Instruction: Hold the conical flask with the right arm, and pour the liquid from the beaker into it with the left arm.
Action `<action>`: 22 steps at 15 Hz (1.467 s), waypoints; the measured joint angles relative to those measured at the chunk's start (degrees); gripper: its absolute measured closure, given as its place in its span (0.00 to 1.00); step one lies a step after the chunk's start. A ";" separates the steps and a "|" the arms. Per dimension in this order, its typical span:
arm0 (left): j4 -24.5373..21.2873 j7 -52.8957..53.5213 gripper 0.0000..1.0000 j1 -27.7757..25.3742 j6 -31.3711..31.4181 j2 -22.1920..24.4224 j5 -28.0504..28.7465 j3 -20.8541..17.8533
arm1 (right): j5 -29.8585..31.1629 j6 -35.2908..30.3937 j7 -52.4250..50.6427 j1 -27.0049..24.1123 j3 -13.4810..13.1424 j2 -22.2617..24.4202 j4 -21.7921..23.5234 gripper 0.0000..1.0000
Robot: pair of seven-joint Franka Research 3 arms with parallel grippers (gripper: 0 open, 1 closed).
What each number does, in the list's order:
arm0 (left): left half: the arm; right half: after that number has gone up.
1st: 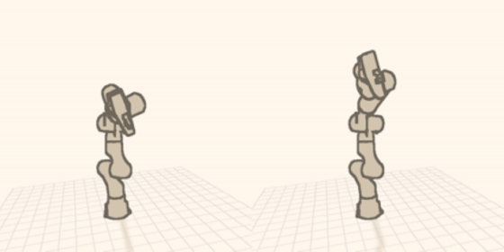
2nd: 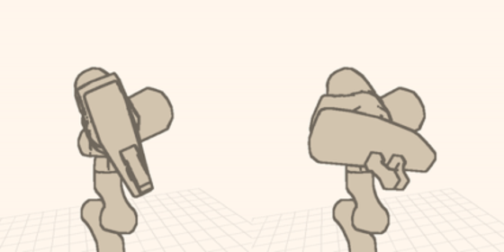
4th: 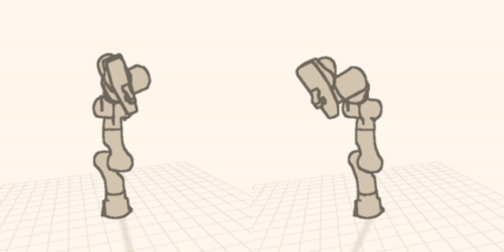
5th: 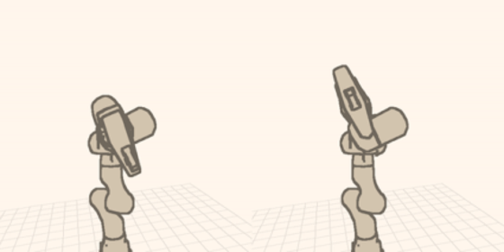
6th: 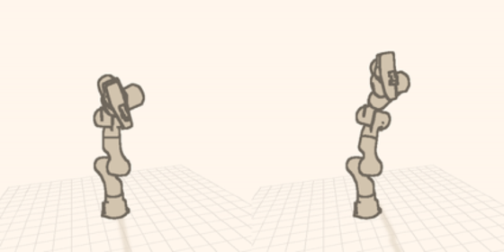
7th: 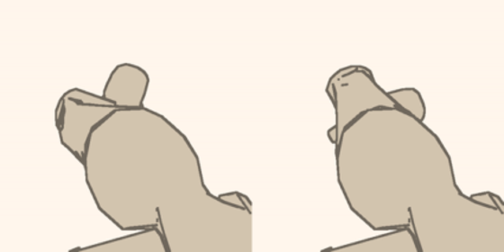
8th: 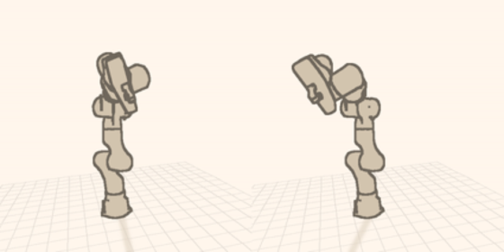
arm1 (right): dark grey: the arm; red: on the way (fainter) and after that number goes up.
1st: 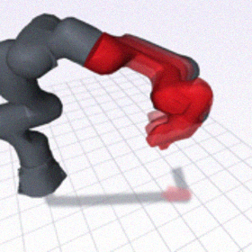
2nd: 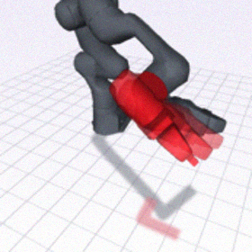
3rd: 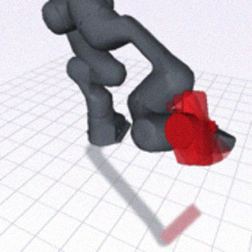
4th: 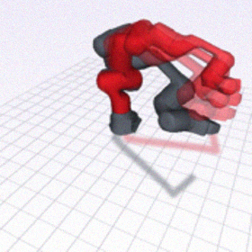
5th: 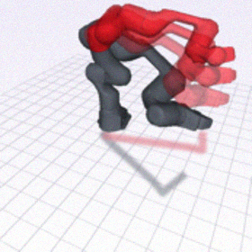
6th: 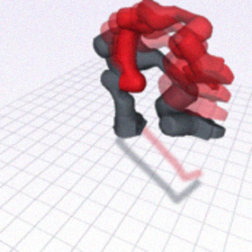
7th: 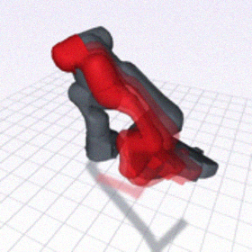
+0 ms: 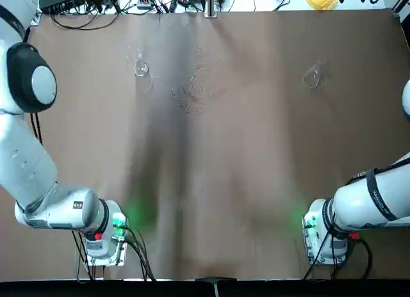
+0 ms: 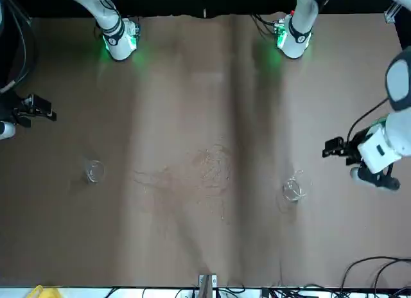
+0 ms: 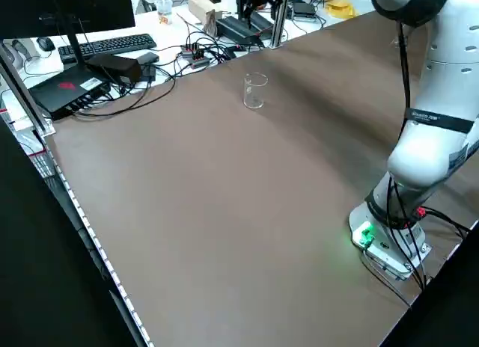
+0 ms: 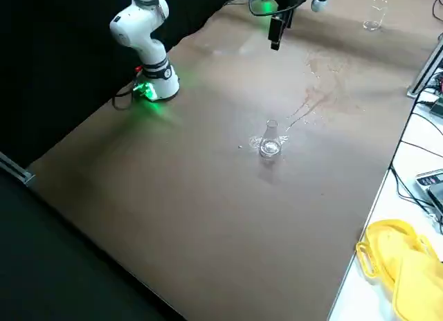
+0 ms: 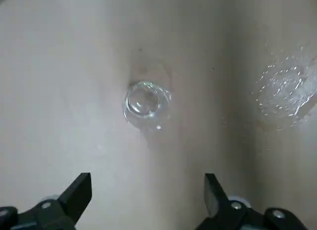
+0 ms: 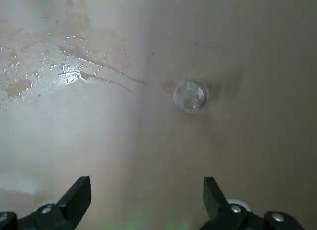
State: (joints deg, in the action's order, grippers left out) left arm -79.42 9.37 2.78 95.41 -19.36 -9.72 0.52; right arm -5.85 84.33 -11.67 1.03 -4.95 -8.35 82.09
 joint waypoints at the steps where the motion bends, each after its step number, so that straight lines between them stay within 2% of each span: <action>1: -0.01 -3.27 0.00 0.10 -1.62 1.29 0.00 0.16 | 0.15 -0.46 1.57 0.11 0.02 0.22 0.00 0.00; 4: -0.11 -10.81 0.00 0.39 -7.55 5.29 1.30 0.59 | 0.74 -1.66 3.35 0.09 0.41 1.27 0.01 0.00; 5: -0.14 -13.16 0.00 0.78 -9.12 6.56 2.90 0.75 | 1.84 -1.92 3.49 -0.04 1.13 1.79 0.07 0.00; 6: -0.20 -17.17 0.00 1.82 -11.95 9.05 5.49 0.82 | 4.09 -2.10 4.08 -0.60 3.39 3.18 0.86 0.00; 9: -0.45 -20.14 0.00 2.98 -13.35 11.72 7.38 0.83 | 6.25 -1.43 4.75 -0.62 5.80 5.51 3.72 0.00; 12: -0.84 -20.39 0.00 3.22 -13.40 12.06 9.28 1.14 | 7.79 -0.06 5.71 -0.54 7.68 6.82 5.75 0.00; 17: -1.07 -20.14 0.00 2.99 -13.29 12.01 9.33 1.26 | 8.21 5.79 6.01 -0.58 7.97 10.99 11.71 0.00; 22: -1.07 -20.03 0.00 2.88 -13.12 11.93 9.33 1.23 | 6.76 6.54 6.62 -0.96 7.61 12.60 12.33 0.00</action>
